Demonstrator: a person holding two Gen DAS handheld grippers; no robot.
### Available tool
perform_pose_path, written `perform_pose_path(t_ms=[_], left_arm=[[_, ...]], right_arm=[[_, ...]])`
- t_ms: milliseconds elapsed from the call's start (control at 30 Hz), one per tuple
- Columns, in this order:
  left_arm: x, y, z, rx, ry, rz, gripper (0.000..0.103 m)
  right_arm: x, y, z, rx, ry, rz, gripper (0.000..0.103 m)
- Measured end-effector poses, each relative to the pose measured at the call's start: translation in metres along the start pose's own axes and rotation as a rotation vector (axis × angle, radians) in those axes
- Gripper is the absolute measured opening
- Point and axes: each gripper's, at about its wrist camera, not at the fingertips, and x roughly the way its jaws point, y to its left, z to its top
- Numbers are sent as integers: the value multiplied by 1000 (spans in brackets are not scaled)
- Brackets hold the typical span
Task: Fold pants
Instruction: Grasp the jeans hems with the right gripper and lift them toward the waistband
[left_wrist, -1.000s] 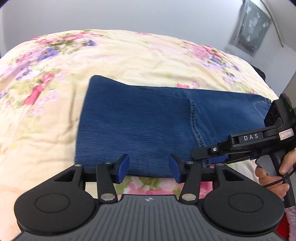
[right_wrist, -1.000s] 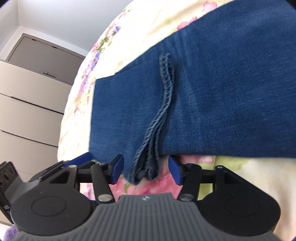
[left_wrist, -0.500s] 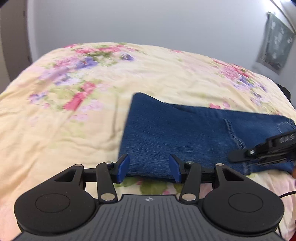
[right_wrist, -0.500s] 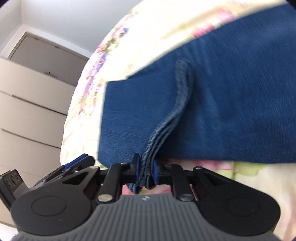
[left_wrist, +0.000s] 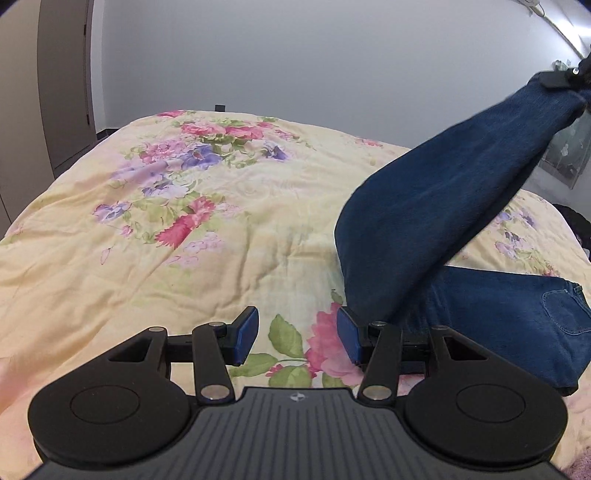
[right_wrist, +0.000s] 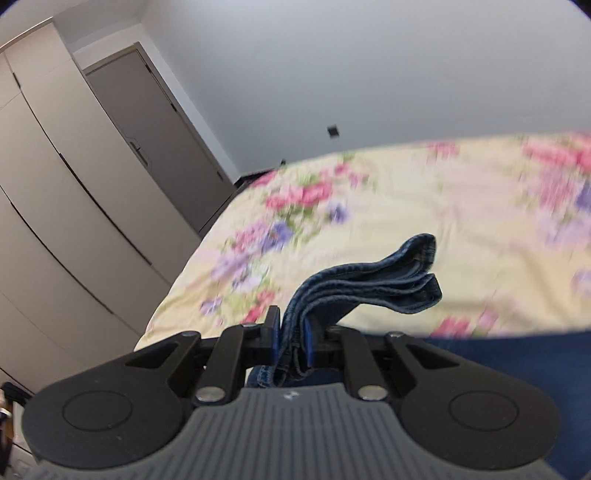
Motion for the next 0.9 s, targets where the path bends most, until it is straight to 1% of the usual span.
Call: perform_pose_path(t_ms=[67,133,200,267,300,367,467,500,533,567,600,633,700,733,833,900], left_arm=[[4,-11,3,9,-2,-14,58],[11,-23,5,15,1,-32,58],[20,-35,4,24,10,-52,58],[34,-50,4,40,27,-73,58],[41,-58,3,51,37,-81,58],[55,-74,1,68,56,-92,58],[78,-97,-3,98,91,-114,58],[85,-104,-3,109,103,-117,58],[93,-111,-4,119,117,-119,58],[102,-118,-6,129,132,-120,58],[109,-124,-7,136,145,-124,57],[116,-130,-7,140,155,-132,56],[128,-142,-8,145,164,-155,52],[133,-148,-7,143,163,-169,52],[149,-167,-4,135,166,-221,48],[159,-181,-4,147,175,-219,46]], right_arm=[[-30,-15,26,-29,-35,-50,8],[-70,-48,47,-46,-73,-107,8],[-102,-82,57,-44,-97,-164,8],[-128,-127,59,-24,-102,-215,8],[-139,-157,56,3,-97,-240,8],[-157,-217,41,60,-85,-280,7],[-169,-317,1,176,-66,-362,7],[-168,-349,-13,221,-54,-387,6],[-166,-384,-35,273,-40,-427,6],[-159,-416,-55,318,-8,-470,6],[-152,-445,-76,365,32,-512,2],[-143,-472,-96,427,65,-541,1],[-135,-509,-132,518,100,-547,0],[-134,-522,-145,531,110,-538,0],[-134,-535,-166,529,101,-480,0],[-142,-533,-168,527,84,-447,0]])
